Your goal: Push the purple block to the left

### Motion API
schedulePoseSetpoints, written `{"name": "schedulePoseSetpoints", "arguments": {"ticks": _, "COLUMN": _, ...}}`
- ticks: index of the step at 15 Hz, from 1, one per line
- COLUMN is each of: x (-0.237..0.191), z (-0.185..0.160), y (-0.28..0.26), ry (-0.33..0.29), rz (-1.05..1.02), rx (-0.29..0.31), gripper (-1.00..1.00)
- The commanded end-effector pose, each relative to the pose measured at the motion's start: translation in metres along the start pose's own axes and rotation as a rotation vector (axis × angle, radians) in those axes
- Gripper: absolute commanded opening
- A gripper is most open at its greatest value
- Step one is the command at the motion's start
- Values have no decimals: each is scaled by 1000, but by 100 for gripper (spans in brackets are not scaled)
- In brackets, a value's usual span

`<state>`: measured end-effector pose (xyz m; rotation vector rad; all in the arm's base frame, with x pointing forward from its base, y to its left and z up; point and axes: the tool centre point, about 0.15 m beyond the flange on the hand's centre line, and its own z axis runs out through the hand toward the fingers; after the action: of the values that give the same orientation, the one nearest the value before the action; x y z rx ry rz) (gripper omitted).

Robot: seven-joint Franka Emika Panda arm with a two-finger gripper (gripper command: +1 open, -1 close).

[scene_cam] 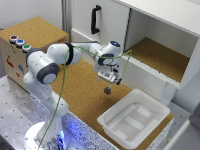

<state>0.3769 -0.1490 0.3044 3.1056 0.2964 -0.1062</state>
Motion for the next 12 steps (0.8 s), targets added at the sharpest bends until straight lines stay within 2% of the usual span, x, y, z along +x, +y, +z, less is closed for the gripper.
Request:
{"name": "schedulePoseSetpoints", "arguments": {"ticks": 1, "x": -8, "z": 1, "y": 6, "ry": 44, "rz": 69, "rx": -170, "gripper": 100}}
{"name": "schedulePoseSetpoints", "arguments": {"ticks": 7, "x": -8, "z": 1, "y": 6, "ry": 44, "rz": 69, "rx": -170, "gripper": 100}}
{"name": "schedulePoseSetpoints", "arguments": {"ticks": 8, "x": 5, "z": 0, "y": 10, "ry": -7, "rz": 50, "rx": -66, "gripper": 100}}
{"name": "schedulePoseSetpoints", "arguments": {"ticks": 10, "x": 7, "z": 14, "y": 21, "ry": -18, "rz": 111, "rx": -75, "gripper": 100}}
{"name": "schedulePoseSetpoints", "arguments": {"ticks": 12, "x": 5, "z": 37, "y": 33, "ry": -24, "rz": 156, "rx": -51, "gripper": 100}}
